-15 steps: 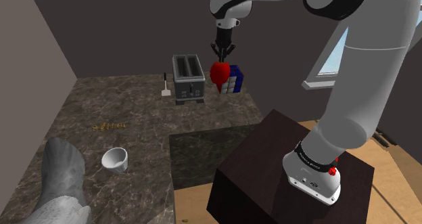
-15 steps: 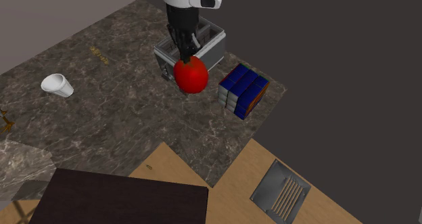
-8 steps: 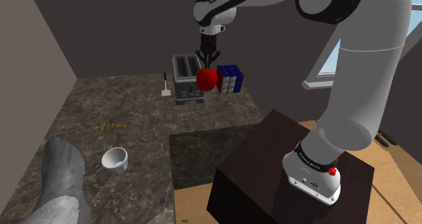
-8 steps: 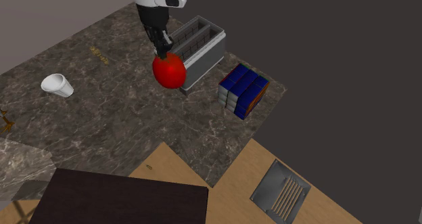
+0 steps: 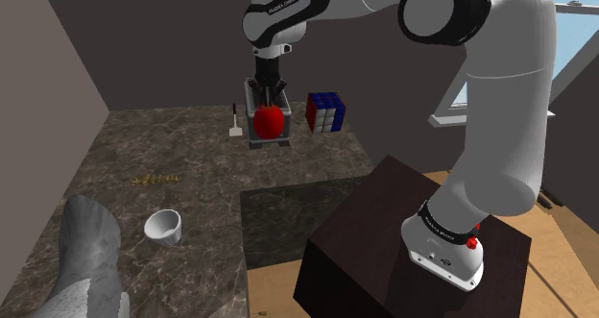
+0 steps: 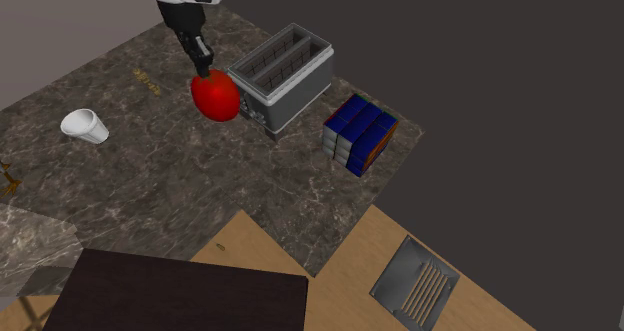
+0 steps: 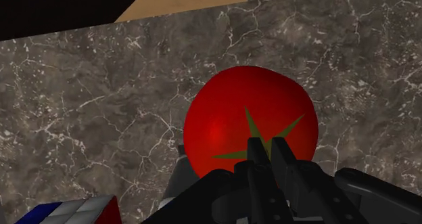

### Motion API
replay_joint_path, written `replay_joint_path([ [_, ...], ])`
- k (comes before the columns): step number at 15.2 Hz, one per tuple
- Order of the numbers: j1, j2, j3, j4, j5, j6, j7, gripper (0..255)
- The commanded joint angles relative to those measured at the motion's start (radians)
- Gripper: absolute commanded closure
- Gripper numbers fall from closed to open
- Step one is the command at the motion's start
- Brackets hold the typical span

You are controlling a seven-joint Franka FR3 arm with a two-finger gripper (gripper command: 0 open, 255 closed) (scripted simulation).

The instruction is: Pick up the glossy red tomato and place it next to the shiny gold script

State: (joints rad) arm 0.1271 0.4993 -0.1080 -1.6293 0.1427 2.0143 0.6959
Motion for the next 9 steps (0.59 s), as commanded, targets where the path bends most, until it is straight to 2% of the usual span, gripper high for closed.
replay_joint_path([
  [1,0.025,0.029,0.011,0.036,0.001,-0.004,0.037,255],
  [9,0.120,0.199,0.050,0.270,0.000,-0.053,0.180,255],
])
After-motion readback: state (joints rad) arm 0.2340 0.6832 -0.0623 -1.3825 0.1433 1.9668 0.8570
